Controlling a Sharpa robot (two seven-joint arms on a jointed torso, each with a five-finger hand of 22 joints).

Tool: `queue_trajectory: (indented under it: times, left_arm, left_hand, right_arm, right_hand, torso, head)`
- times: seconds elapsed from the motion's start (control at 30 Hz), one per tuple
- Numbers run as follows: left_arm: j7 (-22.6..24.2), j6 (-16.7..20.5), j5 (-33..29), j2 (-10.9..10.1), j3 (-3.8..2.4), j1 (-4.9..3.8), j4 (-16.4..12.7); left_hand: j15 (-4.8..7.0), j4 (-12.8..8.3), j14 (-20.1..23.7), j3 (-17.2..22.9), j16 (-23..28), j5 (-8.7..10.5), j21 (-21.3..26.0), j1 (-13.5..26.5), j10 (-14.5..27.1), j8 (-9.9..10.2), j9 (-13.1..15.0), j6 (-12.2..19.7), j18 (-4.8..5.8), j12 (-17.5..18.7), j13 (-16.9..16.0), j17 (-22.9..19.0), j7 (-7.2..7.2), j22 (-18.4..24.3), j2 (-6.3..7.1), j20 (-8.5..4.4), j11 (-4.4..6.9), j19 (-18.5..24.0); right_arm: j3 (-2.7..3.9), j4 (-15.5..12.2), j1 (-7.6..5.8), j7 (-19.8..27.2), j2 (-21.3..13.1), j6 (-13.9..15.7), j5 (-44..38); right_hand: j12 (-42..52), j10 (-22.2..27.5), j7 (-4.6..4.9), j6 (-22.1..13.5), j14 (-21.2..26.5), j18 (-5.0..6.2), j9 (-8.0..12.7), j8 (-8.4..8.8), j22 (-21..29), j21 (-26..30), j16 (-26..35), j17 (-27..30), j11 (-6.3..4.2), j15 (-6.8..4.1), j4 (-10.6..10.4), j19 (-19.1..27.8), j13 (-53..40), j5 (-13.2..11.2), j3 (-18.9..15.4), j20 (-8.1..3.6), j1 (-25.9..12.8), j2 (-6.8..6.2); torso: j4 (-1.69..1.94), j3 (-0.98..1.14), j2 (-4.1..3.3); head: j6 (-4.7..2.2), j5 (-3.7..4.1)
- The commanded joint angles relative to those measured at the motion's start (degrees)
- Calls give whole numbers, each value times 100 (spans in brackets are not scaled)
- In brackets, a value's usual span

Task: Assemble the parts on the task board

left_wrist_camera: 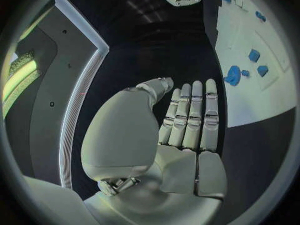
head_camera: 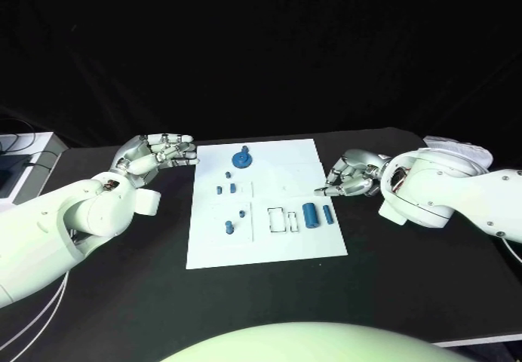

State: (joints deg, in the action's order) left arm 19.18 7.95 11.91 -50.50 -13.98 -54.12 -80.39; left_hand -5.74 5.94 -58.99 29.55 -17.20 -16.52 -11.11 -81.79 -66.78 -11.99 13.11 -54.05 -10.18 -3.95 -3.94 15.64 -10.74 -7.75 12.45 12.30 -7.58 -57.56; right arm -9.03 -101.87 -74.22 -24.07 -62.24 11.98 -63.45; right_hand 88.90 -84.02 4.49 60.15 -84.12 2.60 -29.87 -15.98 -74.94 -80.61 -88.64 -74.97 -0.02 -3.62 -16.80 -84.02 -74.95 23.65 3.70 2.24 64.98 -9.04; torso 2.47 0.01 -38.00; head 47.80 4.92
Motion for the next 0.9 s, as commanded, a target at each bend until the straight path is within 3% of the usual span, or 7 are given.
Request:
queue_trajectory:
  times: [0.03,0.27,0.4,0.67,0.9]
  left_arm:
    - [39,-53,13,3,-5,14,-55]
    - [15,-49,19,10,-5,22,-84]
    - [6,-53,20,19,-4,26,-84]
    - [-1,-45,20,-4,-4,31,-102]
    - [-10,-41,21,-45,-4,32,-135]
  left_hand:
    - [-5,7,-55,-43,-22,-8,-30,56,-37,-33,-6,-13,-33,-29,-9,8,34,-7,1,0,-12,-46]
    - [-3,9,-60,-46,-25,-8,-32,60,-41,-33,-7,-15,-32,-28,-8,14,36,-8,2,-3,-11,-52]
    - [-3,9,-60,-46,-25,-8,-32,60,-41,-33,-7,-15,-32,-28,-8,14,36,-8,2,-3,-11,-52]
    - [0,16,-69,-52,-31,-8,-34,71,-49,-35,-8,-20,-31,-27,-8,26,40,-9,0,-7,-8,-62]
    - [1,18,-70,-54,-32,-9,-35,75,-51,-36,-8,-21,-30,-26,-8,29,40,-9,-1,-8,-7,-65]
  right_arm:
    - [-35,-80,11,-573,-28,-568,108]
    - [-107,-33,107,-719,159,-632,-84]
    - [-126,69,171,-750,333,-589,-174]
    - [-151,352,303,-794,667,-524,-422]
    - [-163,599,356,-836,819,-727,-690]
  right_hand:
    - [94,-590,-37,5,-530,-102,-118,-55,-1280,-52,-46,-1210,-24,-41,-6,-461,-1490,32,-149,-37,-61,53]
    - [110,-598,-62,23,-555,-117,-345,-111,-1313,-139,-87,-1340,-44,-54,-12,-472,-1505,-16,-437,-47,-332,228]
    - [110,-598,-67,25,-561,-124,-398,-119,-1323,-179,-95,-1369,-48,-57,-11,-477,-1505,-68,-500,-49,-402,275]
    - [110,-598,-71,30,-566,-127,-429,-127,-1328,-196,-103,-1395,-51,-59,-10,-480,-1505,-78,-521,-50,-439,327]
    - [110,-598,-76,34,-570,-133,-488,-140,-1337,-232,-109,-1413,-54,-60,-7,-484,-1505,-157,-574,-51,-501,370]
  torso:
    - [-28,-19,26]
    - [-43,-43,41]
    - [-32,-55,36]
    - [-34,-49,28]
    - [-35,-43,32]
  head:
    - [44,7]
    - [94,-15]
    - [107,-21]
    - [143,-50]
    - [193,-81]
